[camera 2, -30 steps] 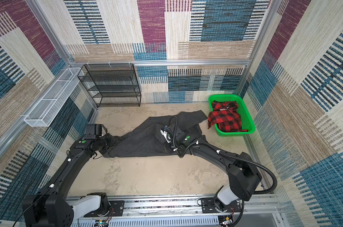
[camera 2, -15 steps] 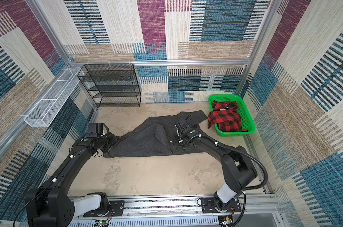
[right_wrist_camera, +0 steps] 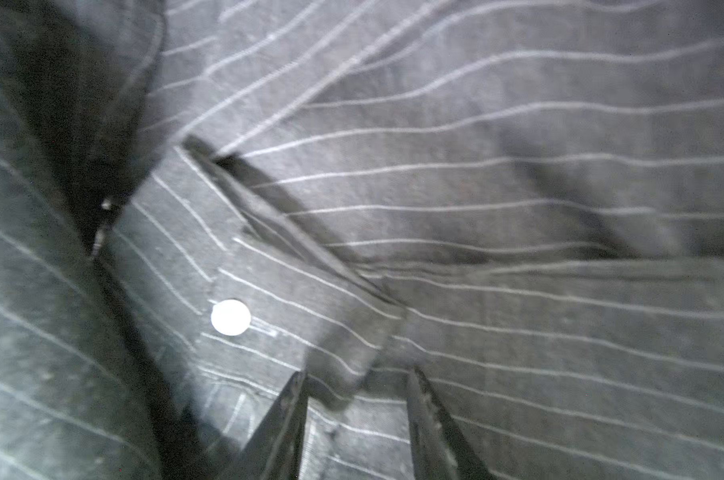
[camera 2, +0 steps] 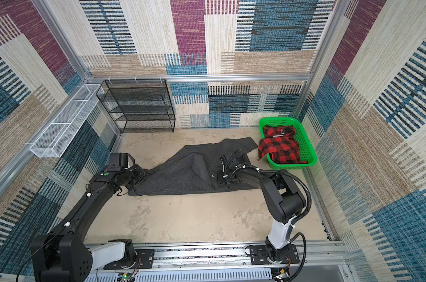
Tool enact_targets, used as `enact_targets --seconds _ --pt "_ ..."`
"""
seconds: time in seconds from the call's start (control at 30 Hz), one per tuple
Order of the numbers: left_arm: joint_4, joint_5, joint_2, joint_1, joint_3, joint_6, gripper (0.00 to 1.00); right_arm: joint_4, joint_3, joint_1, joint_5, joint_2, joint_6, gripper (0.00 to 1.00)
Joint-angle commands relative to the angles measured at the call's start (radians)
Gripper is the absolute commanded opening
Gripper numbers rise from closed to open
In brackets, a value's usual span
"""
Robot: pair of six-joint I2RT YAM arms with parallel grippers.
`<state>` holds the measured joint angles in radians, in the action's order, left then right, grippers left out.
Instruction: Fold and stack the long sleeve shirts
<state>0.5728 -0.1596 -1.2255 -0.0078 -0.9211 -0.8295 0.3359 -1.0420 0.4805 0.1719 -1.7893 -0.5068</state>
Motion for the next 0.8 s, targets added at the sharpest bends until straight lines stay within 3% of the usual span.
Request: enact_targets --seconds 0.0,0.1,0.27,0.37,0.77 --pt "0.005 0.017 0.008 0.000 0.002 0.023 0.25 -0.060 -0.013 -0.001 0.033 -0.013 -0.007 0.43" --pt "0.008 0.018 0.010 0.001 0.002 0.023 0.25 -0.079 -0.019 -0.003 0.040 -0.028 -0.009 0.39" --pt "0.013 0.023 0.010 0.000 0.001 0.025 0.25 -0.092 -0.031 -0.004 0.022 -0.024 -0.009 0.16" --pt "0.007 0.022 0.002 0.000 0.000 0.026 0.25 -0.071 -0.044 -0.005 -0.005 0.018 0.000 0.08" --pt "-0.039 -0.006 -0.015 0.000 0.017 0.026 0.24 0.246 -0.079 -0.026 -0.289 0.385 0.091 0.04"
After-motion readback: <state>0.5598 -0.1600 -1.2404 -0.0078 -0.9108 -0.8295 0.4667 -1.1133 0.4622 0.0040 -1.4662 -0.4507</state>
